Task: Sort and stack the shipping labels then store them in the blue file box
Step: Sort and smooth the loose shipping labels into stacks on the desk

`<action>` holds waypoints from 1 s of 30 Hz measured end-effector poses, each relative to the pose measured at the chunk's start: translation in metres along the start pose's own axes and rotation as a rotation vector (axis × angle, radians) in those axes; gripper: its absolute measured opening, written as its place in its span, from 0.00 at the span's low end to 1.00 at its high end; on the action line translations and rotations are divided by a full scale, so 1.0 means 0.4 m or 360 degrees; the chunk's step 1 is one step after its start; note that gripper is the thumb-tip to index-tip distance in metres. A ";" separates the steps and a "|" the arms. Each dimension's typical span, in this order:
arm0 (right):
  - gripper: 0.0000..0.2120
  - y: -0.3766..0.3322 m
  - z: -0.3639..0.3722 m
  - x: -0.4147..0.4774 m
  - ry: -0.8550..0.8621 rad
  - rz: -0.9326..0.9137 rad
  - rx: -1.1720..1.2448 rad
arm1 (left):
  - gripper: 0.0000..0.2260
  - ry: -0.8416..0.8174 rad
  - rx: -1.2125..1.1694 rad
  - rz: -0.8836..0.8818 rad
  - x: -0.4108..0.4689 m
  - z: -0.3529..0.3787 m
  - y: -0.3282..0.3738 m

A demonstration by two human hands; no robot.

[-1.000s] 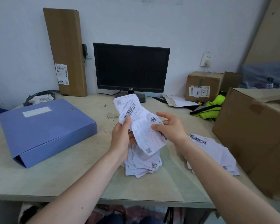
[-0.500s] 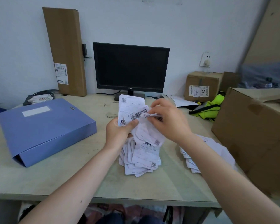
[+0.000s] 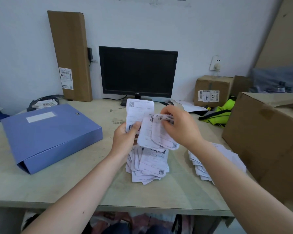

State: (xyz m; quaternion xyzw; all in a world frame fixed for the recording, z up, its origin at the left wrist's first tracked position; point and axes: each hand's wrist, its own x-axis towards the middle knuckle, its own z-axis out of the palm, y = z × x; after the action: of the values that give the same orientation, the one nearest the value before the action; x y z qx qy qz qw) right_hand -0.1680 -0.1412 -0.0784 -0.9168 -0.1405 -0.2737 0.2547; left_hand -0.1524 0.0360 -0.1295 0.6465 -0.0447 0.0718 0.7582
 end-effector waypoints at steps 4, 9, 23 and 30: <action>0.15 0.005 -0.008 0.003 0.0065 0.0124 0.0117 | 0.07 -0.0027 -0.0008 -0.0018 0.007 -0.003 -0.002; 0.12 0.002 -0.010 0.014 0.0212 0.0105 0.0167 | 0.11 -0.0037 -0.0045 -0.0010 0.008 -0.002 0.010; 0.08 -0.030 -0.048 -0.011 0.0165 0.0058 0.0093 | 0.13 0.0062 0.0287 0.0127 0.032 -0.007 0.058; 0.09 -0.018 -0.071 -0.009 -0.0017 -0.0014 0.0086 | 0.09 -0.0196 0.0475 0.0367 0.040 0.006 0.083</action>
State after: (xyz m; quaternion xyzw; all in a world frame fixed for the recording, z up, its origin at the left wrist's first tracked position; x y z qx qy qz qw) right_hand -0.1859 -0.1510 -0.0572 -0.9104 -0.1531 -0.2661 0.2774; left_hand -0.1422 0.0395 -0.0942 0.7455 -0.1535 0.1242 0.6366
